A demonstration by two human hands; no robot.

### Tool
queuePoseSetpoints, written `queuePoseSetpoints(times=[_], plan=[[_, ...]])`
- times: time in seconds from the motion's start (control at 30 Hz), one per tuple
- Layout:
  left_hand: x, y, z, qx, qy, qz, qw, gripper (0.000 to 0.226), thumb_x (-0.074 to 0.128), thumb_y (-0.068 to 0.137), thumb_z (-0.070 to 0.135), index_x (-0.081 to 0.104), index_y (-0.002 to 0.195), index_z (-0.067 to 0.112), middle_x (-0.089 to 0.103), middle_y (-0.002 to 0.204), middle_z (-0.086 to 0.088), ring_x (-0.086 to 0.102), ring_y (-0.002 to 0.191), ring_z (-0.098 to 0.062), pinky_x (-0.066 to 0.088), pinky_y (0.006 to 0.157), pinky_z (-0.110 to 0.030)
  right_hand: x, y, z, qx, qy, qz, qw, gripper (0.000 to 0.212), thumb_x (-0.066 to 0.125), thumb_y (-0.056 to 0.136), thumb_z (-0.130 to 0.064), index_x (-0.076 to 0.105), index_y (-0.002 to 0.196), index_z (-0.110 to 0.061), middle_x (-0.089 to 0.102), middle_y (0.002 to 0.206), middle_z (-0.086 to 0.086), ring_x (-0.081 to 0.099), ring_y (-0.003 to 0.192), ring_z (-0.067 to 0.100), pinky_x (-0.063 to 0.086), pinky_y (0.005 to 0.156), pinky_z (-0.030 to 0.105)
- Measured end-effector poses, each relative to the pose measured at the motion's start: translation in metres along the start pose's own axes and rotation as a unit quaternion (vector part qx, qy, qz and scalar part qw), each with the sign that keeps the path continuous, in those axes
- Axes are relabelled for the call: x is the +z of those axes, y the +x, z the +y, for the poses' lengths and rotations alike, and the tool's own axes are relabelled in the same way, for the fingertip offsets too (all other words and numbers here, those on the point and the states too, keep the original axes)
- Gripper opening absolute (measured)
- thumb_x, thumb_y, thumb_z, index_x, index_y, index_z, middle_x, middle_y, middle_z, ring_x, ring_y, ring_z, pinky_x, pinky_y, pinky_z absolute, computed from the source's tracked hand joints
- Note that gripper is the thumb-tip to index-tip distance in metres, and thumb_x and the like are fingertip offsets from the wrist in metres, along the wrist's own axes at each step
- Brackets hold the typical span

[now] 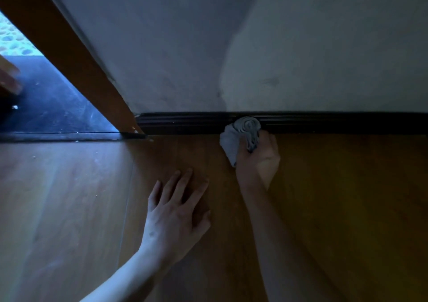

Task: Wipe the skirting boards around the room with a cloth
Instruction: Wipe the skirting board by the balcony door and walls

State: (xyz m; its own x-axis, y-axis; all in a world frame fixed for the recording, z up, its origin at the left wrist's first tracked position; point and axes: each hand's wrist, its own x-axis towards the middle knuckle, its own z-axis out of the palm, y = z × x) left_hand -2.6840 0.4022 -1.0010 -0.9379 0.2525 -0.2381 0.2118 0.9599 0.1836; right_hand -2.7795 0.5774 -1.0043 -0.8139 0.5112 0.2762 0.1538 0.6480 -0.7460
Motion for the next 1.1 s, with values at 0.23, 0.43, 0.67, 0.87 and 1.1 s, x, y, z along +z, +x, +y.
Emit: queuePoseSetpoints(times=[0.23,0.43,0.67,0.87,1.1], plan=[[0.001,0.009,0.012,0.051,-0.01,-0.003,0.999,0.068,0.023,0.093,0.068,0.021,0.157,0.045,0.007,0.168,0.007,0.002,0.155,-0.016,0.005,0.125,-0.049,-0.037,0.033,0.037,0.075,-0.044,0.106,0.991,0.015,0.065,0.089,-0.009,0.063,0.095,0.004,0.061,0.095,0.022,0.057,0.086,0.031,0.026,0.066,0.015],[0.008,0.014,0.021,0.043,-0.017,0.012,0.999,0.066,0.032,0.092,0.066,0.038,0.153,0.04,0.026,0.165,0.001,0.02,0.153,-0.023,0.019,0.12,-0.059,-0.038,0.033,0.038,-0.002,-0.047,0.033,0.998,0.013,0.065,0.09,-0.009,0.066,0.098,0.002,0.062,0.098,0.017,0.057,0.087,0.024,0.039,0.071,0.02],[0.009,0.014,0.021,0.039,-0.003,0.008,0.999,0.066,0.029,0.093,0.068,0.031,0.154,0.044,0.018,0.167,0.005,0.013,0.154,-0.02,0.014,0.122,-0.055,-0.03,0.028,0.034,0.005,-0.029,0.033,0.999,0.013,0.065,0.089,-0.01,0.066,0.097,0.0,0.062,0.097,0.016,0.057,0.087,0.024,0.042,0.071,0.024],[0.01,0.014,0.02,0.045,0.002,0.014,0.999,0.066,0.027,0.093,0.068,0.029,0.155,0.044,0.018,0.167,0.004,0.01,0.155,-0.02,0.012,0.122,-0.055,-0.025,0.025,0.031,0.044,-0.017,0.076,0.996,0.008,0.067,0.088,-0.009,0.064,0.089,-0.002,0.06,0.092,0.015,0.055,0.081,0.022,0.045,0.067,0.029],[0.012,0.014,0.02,0.045,0.007,0.015,0.999,0.065,0.029,0.093,0.067,0.032,0.154,0.044,0.021,0.166,0.003,0.016,0.154,-0.021,0.016,0.121,-0.057,-0.013,0.019,0.014,-0.087,-0.023,-0.051,0.995,0.013,0.067,0.087,-0.012,0.065,0.093,-0.001,0.061,0.093,0.015,0.058,0.08,0.025,0.04,0.063,0.026]])
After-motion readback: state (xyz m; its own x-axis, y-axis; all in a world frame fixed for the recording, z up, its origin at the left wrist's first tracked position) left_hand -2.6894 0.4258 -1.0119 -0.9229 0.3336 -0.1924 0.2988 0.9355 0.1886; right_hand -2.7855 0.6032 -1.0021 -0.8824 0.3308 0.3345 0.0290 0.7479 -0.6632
